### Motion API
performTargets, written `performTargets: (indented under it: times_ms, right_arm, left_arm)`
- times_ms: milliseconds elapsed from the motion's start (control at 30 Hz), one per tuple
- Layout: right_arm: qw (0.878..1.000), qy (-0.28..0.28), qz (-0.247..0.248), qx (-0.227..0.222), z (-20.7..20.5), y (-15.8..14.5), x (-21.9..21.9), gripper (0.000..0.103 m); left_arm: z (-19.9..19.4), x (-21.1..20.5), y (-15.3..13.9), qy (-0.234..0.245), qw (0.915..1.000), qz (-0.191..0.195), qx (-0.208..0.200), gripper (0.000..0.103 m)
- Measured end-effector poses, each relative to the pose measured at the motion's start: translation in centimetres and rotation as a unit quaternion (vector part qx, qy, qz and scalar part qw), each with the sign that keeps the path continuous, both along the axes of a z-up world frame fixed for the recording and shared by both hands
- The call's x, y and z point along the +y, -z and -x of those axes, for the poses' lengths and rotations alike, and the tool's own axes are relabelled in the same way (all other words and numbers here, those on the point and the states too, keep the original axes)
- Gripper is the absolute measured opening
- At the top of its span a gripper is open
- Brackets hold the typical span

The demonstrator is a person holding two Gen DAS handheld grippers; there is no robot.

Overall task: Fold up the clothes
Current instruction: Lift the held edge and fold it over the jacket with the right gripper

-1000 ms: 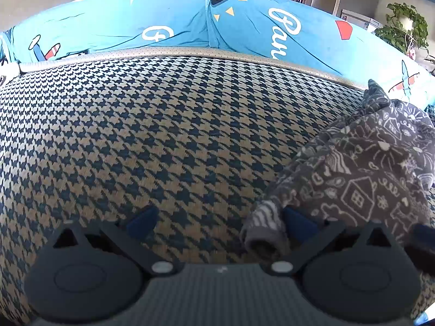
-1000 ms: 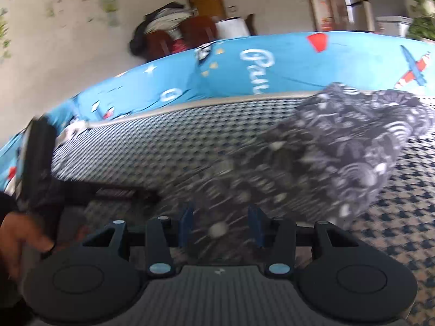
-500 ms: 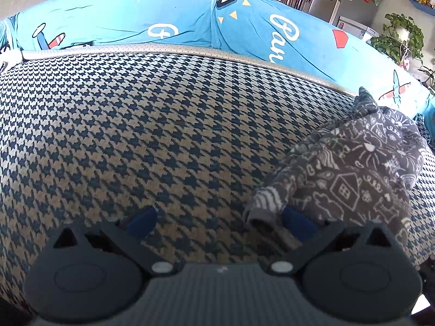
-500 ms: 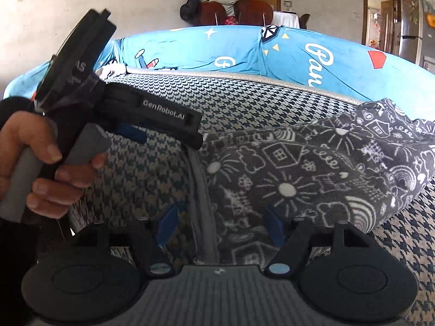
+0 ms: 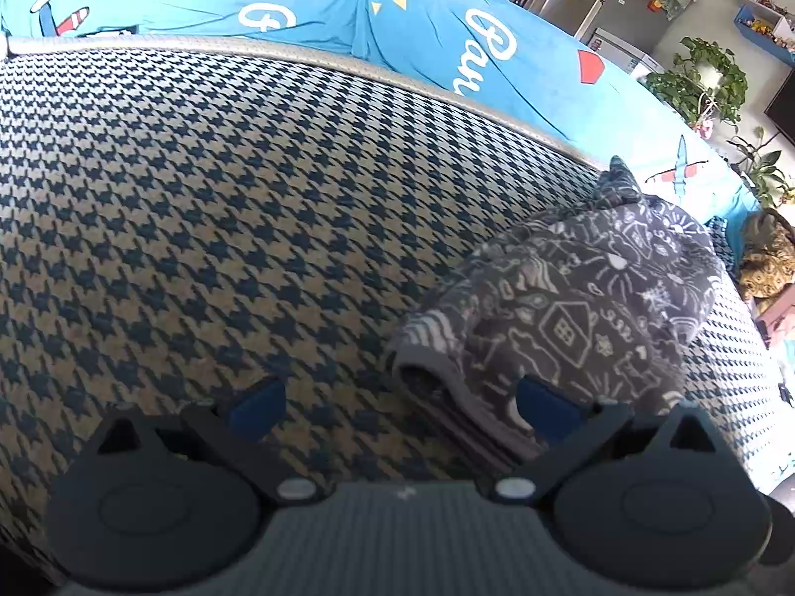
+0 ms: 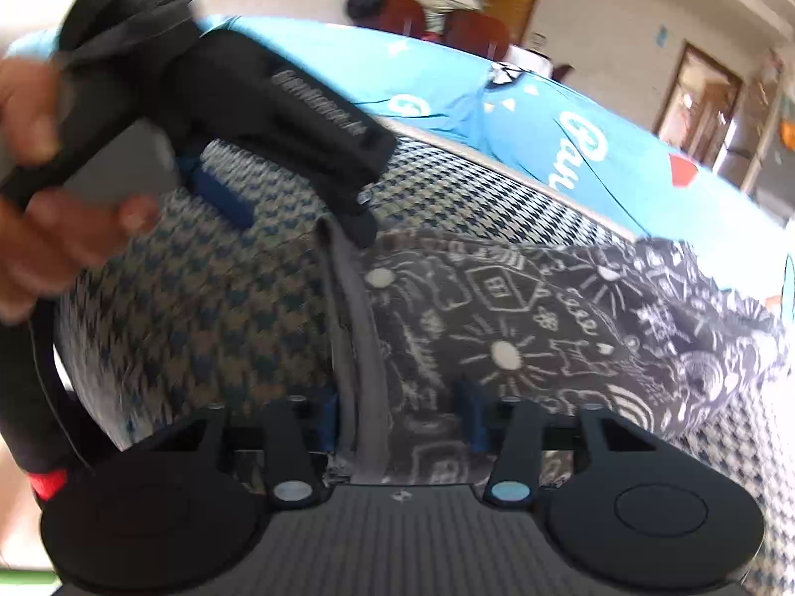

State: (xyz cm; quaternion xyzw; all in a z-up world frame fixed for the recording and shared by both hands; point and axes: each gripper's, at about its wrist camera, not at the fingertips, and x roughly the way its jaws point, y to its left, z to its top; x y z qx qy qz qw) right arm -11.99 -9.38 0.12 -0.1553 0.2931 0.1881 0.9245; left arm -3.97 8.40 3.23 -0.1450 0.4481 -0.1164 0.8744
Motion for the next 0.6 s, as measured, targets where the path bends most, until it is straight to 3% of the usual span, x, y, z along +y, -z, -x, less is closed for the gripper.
performTargets:
  times_ms: [133,267,467,600]
  right_arm:
    - [0.991,0.043,-0.118,0.053,-1.9,-1.1,-2.8,0.031]
    - [0.975,0.072,-0.188,0.088,-3.2,-1.3,-4.8,0.026]
    - [0.957,0.097,-0.245,0.118,-4.0,-1.3,-6.4,0.025]
    - [0.955,0.098,-0.251,0.124,-4.5,-1.4,-7.1,0.025]
  left_arm:
    - [-0.1,-0.4,0.2,0.013,0.9993,0.031,0.016,0.103]
    - [-0.3,-1.1,0.6,0.018,0.9972,0.065,0.033,0.103]
    - [-0.7,-2.2,1.3,0.026,0.9924,0.105,0.058,0.103]
    - [-0.6,-2.8,1.6,0.031,0.9902,0.119,0.065,0.103]
